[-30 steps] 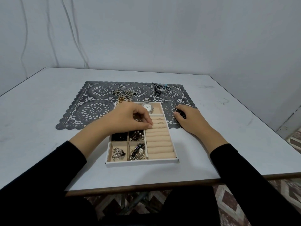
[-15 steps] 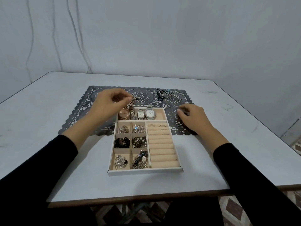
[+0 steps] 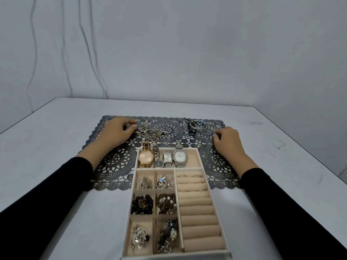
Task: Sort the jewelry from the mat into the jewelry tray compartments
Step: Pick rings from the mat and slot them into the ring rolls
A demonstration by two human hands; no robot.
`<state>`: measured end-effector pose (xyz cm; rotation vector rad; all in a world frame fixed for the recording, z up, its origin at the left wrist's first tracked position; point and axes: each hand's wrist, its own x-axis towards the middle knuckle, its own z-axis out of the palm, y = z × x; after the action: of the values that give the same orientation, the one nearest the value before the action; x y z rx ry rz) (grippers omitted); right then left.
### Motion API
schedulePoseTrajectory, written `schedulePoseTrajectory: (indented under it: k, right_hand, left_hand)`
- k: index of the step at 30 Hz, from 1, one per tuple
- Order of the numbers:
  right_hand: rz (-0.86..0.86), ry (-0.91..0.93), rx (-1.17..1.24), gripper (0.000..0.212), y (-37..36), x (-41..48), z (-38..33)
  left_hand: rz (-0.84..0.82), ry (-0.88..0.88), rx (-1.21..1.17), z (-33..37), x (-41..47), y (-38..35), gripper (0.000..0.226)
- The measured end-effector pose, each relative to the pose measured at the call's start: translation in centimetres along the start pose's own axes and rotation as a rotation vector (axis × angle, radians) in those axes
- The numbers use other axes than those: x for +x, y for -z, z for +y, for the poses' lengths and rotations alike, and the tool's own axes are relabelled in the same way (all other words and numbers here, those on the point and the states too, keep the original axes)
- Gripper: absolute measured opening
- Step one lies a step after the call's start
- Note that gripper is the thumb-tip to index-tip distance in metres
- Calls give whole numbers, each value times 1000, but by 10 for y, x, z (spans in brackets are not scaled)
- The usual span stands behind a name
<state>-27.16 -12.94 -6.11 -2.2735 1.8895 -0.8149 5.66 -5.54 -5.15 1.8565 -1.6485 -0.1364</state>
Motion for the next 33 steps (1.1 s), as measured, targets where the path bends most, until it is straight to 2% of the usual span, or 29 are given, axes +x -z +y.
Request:
schedulePoseTrajectory:
  k: [8,18,26,33]
  right_hand:
    - [-35,47,54,23,-8,18,1]
    - [-70,12,151,18,-8,25,10]
    - [-113,-27,282,12,-3,26,12]
    - [-84,-7,330,10,-7,25,17]
  left_hand:
    - [-68,-76,-27,15,23,-17,20]
    - [-216,-123,-11,28,39,-21,13]
    - [-319,-43,-91,33,50,-19,10]
    - [-355,38,-145,28,56,-20,9]
